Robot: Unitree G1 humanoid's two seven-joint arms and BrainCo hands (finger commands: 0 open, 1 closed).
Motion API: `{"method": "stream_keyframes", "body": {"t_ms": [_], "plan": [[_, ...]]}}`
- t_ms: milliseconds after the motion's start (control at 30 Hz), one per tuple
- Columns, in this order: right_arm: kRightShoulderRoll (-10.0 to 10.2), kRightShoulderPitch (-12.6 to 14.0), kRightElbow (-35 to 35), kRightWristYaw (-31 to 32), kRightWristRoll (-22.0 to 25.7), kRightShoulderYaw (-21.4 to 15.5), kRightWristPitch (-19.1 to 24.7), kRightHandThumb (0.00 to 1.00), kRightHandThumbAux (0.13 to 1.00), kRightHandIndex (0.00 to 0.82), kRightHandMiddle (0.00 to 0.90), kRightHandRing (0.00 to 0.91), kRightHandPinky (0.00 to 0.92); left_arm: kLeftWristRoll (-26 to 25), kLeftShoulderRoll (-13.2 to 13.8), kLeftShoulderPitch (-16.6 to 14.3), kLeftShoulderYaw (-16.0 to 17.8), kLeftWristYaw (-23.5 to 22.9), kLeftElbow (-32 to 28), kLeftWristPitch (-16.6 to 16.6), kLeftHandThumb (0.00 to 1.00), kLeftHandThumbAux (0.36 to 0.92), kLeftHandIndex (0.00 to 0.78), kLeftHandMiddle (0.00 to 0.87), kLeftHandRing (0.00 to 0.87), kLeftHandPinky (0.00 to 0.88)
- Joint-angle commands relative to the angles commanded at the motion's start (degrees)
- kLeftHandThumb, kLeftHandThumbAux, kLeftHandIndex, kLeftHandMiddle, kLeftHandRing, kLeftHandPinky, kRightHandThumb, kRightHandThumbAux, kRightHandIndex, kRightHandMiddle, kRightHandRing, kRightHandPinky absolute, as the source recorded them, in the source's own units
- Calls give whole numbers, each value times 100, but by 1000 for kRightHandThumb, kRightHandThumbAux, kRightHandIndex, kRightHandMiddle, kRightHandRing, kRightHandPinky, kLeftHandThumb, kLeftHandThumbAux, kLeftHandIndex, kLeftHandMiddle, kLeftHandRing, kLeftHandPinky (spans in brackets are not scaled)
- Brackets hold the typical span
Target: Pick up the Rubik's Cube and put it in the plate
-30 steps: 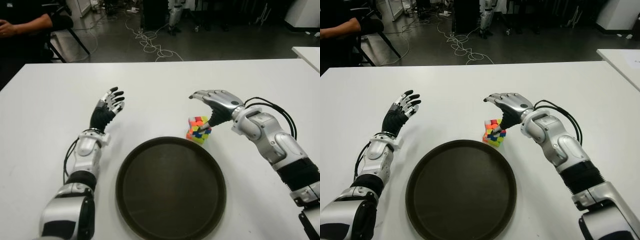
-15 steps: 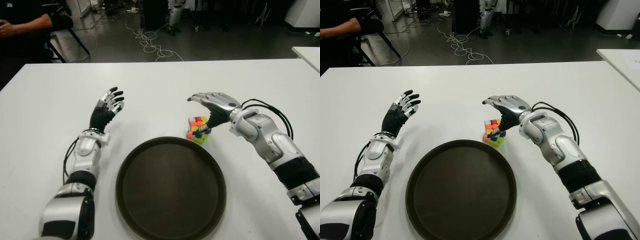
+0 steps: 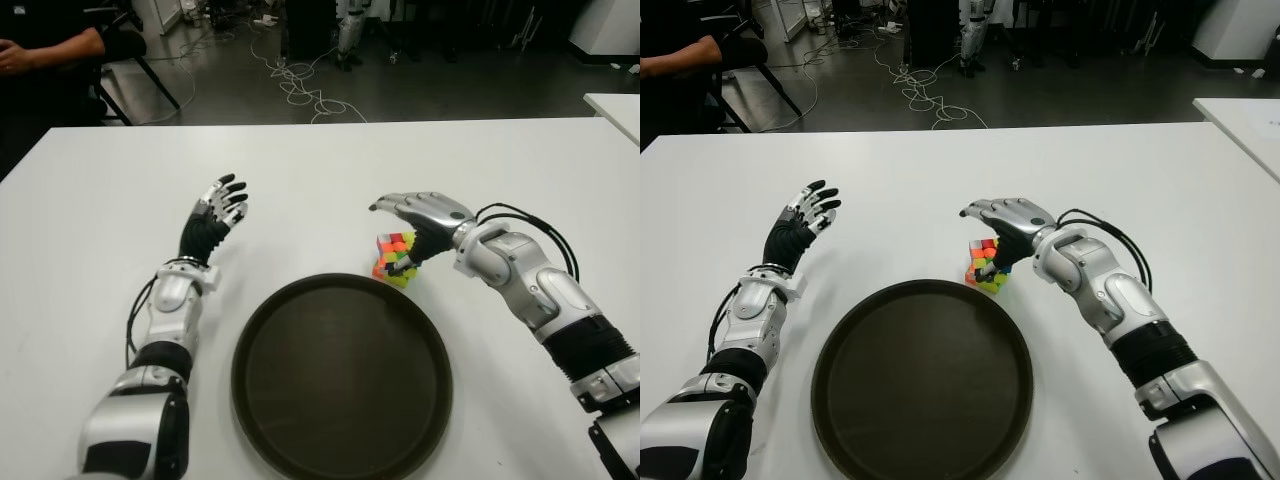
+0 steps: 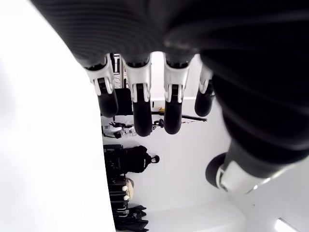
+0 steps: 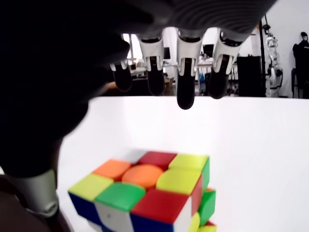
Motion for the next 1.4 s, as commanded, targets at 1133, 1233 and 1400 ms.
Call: {"method": "stream_keyframes", "body": {"t_ms": [1133,1233,1400], "plan": [[96,174,171,110,-8,257,114,0,684,107,129,147,156,-17,31,-8,33,-33,38,-20,39,652,128,200,164,115],[115,173,224,65,-20,263,133,0,684,109,131,149,160,-23,38,-6,34,-59,42,-36,31,647,125,196,161,111],[142,183,318,-87,17,203,153,0,678,111,135,154,161,-32,52,-2,35,-110,49,-70,19,633,127,197,162,111]]}}
